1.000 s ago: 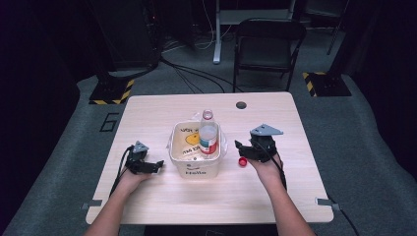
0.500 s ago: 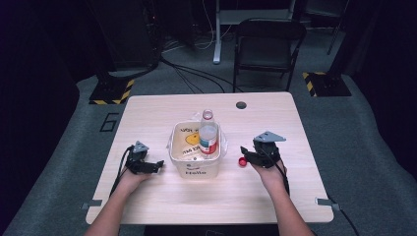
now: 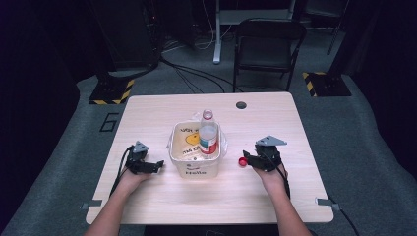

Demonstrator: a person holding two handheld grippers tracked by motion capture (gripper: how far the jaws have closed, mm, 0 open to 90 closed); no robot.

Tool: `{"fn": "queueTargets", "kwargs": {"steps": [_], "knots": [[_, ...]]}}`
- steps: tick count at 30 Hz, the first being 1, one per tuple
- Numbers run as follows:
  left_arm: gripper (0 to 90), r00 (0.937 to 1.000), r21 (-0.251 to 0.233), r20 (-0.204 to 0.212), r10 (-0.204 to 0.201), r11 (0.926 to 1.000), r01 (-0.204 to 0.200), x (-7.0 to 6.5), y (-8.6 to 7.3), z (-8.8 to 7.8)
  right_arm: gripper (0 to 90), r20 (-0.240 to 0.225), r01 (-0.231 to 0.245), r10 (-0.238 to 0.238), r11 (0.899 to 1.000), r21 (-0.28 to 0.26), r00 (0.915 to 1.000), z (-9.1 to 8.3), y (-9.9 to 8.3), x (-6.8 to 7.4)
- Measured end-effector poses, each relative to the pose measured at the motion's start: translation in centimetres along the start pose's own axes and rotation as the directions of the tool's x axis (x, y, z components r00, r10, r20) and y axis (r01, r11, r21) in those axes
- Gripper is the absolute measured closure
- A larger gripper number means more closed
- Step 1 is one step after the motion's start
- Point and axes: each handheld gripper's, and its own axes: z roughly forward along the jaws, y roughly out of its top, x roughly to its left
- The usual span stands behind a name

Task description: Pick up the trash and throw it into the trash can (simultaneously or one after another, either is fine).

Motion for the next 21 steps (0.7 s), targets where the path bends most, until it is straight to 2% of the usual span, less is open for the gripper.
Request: {"fn": "queueTargets", "kwargs": {"steps": [7,14,21], "knots": [[7.9,1.0000,0.001,0.000,0.002,1.0000,-0.002,0.0,0.0,0.0,47.9,0.007,-0.003,0.003,1.000,0.030,1.0000,0.5,-1.1,-0.6],[7.8,1.0000,0.001,0.000,0.002,1.0000,-0.002,0.0,0.0,0.0,47.5,0.009,-0.016,0.015,0.998,0.058,0.9998,1.2,-1.9,-1.0],[7.8,1.0000,0.001,0.000,0.003,1.0000,-0.003,0.0,0.0,0.0,47.3,-0.020,-0.009,0.011,0.997,0.071,0.9998,1.9,-2.0,-0.9]]}}
